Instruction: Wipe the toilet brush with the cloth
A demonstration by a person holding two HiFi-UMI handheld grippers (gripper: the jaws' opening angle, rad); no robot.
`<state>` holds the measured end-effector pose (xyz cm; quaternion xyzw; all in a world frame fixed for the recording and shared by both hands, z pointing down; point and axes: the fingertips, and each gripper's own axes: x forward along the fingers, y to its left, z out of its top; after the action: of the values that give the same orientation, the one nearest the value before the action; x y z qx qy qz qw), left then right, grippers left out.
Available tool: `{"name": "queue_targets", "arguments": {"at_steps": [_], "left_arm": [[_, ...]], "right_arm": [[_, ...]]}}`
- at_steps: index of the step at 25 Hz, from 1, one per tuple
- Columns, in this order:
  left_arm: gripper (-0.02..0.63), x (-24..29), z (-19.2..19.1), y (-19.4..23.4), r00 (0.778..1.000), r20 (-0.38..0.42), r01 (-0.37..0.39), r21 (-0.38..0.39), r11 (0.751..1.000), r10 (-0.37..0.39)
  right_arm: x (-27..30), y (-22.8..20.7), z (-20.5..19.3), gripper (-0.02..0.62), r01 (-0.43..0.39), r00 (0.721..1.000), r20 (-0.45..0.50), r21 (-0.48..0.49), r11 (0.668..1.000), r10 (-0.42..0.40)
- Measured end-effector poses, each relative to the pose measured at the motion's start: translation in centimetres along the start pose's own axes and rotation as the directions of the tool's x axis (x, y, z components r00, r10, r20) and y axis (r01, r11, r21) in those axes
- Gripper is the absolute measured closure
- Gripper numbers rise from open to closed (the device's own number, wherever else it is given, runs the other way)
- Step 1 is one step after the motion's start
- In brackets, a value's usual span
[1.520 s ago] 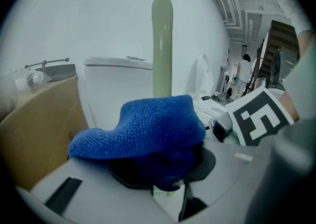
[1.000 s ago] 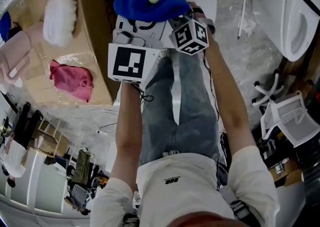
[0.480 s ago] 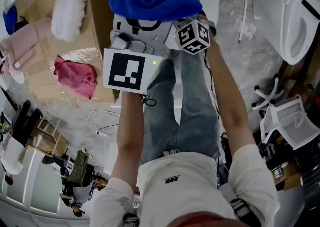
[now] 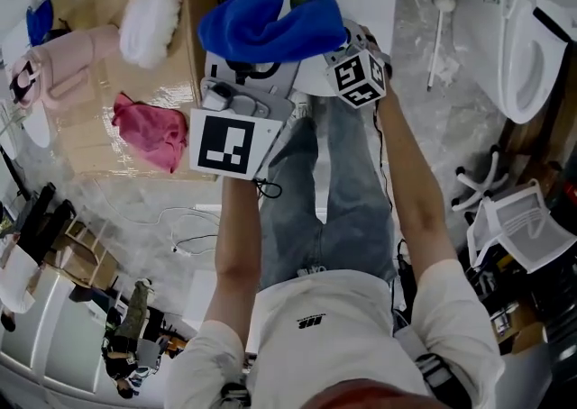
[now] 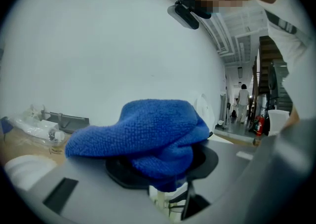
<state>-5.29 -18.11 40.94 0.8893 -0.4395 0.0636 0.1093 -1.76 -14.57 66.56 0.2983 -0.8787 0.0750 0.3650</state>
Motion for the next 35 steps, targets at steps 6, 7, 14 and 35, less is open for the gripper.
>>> {"name": "queue_targets", "arguments": {"at_steps": [6,7,14,35], "left_arm": [[0.439,-2.5,1.8,-0.3,1.0,0.005,-0.027,0.015,1.0,0.027],[0.439,-3.0,2.1,-0.4,0.999,-0.001,-0.032,0.022,0.999,0.032],[0.443,-6.6,5.6,-1.5,0.998,-0.04,-0.051,0.034,0.998,0.052],[0.465,-20.0,15.9,-9.4,0.998,-0.021,0.06,0.024,0.998,-0.06]], "right_arm": [[-5.9,-0.4,4.1,0.528,0.055,0.995,0.084,0.057,0.997,-0.06],[-7.1,-0.4,5.0,0.528,0.066,0.992,0.103,0.067,0.996,-0.073],[-17.4,-0.7,13.0,0.545,0.143,0.946,0.272,0.141,0.979,-0.178],[-41.1,7.4,27.7,0.6,0.26,0.822,0.452,0.242,0.935,-0.346]]}}
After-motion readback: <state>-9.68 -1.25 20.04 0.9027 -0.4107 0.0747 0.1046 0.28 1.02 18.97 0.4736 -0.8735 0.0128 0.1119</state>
